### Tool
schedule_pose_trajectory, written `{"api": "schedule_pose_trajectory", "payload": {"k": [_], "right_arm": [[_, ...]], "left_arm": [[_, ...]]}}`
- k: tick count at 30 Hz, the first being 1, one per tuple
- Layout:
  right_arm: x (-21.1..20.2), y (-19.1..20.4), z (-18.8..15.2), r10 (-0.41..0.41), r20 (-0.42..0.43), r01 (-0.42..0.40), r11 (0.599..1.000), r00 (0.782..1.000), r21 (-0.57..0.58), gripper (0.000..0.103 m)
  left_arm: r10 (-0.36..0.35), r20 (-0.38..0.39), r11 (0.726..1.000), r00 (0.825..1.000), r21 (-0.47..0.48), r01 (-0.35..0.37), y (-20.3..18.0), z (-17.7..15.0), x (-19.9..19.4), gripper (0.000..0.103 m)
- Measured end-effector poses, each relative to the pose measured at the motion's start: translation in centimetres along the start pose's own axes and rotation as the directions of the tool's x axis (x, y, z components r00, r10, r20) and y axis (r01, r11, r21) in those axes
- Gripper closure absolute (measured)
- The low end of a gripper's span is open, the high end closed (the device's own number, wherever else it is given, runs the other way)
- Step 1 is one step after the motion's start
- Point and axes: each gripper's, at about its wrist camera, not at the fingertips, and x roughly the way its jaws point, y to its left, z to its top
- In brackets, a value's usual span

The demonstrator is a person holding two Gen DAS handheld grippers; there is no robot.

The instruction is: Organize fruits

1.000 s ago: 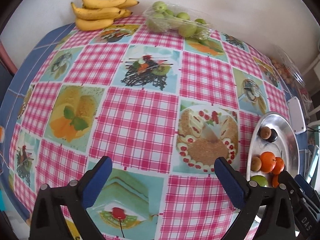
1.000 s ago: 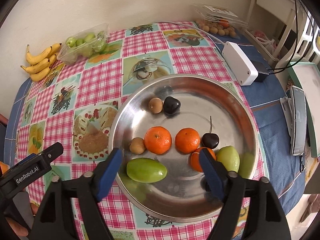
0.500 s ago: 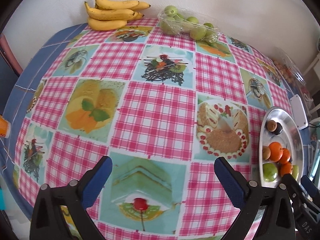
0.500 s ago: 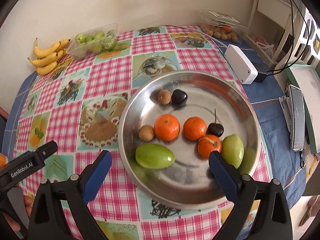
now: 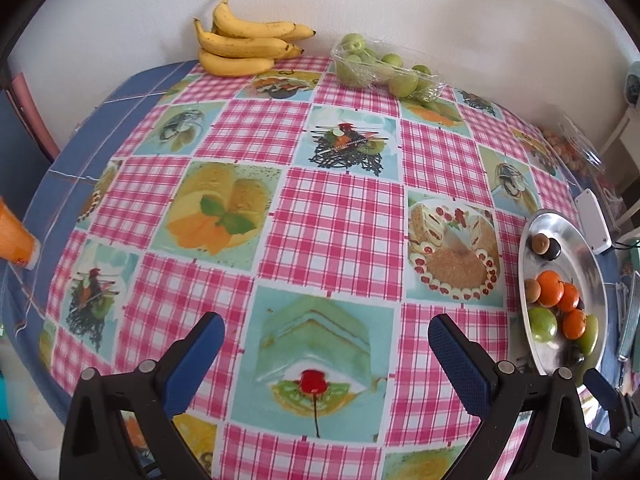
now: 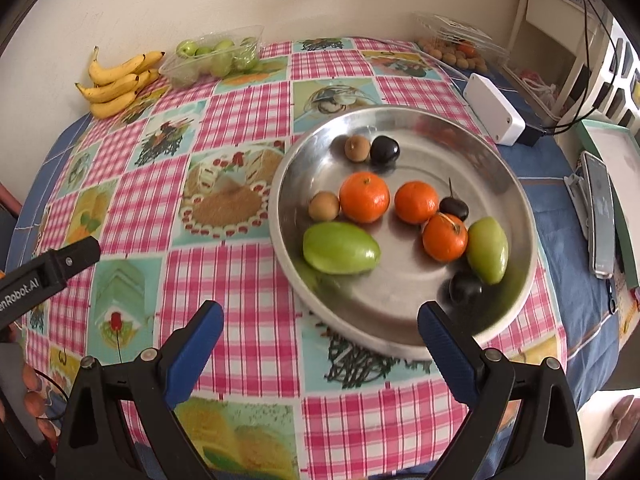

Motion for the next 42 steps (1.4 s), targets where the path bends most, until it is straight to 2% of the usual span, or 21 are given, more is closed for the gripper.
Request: {"api": "schedule_pose_trajectory", "payload": {"k": [16, 21, 28, 42], "right_arm": [[-2.9, -0.2, -1.5, -0.025, 0.072, 0.024, 1.0, 0.997, 0.021, 0.005], [-3.3, -0.5, -1.5, -0.024, 0.083, 0.021, 0.999, 0.996, 0.034, 0.005], [-3.9, -0.6, -1.6, -0.029, 0.099, 0.025, 0.999, 0.995, 0.037, 0.005], [-3.1, -0.8, -1.6, -0.034, 0.062, 0.031, 0.998, 0.997, 0.051, 0.005]], "left_arm": [[0.044, 0.091, 0.996, 0.995, 0.075, -0.051, -0.4, -3.0, -4.5, 0.0], [0.038, 0.077, 0.995, 0.996, 0.088, -0.044, -0.4, -3.3, -4.8, 0.0], [0.073, 0.07, 0.99, 0.995, 0.118, -0.081, -0.6, -3.7, -5.0, 0.0], [0.113, 0.022, 0.987, 0.993, 0.11, -0.115, -0.2, -3.8, -3.9, 0.0]]}}
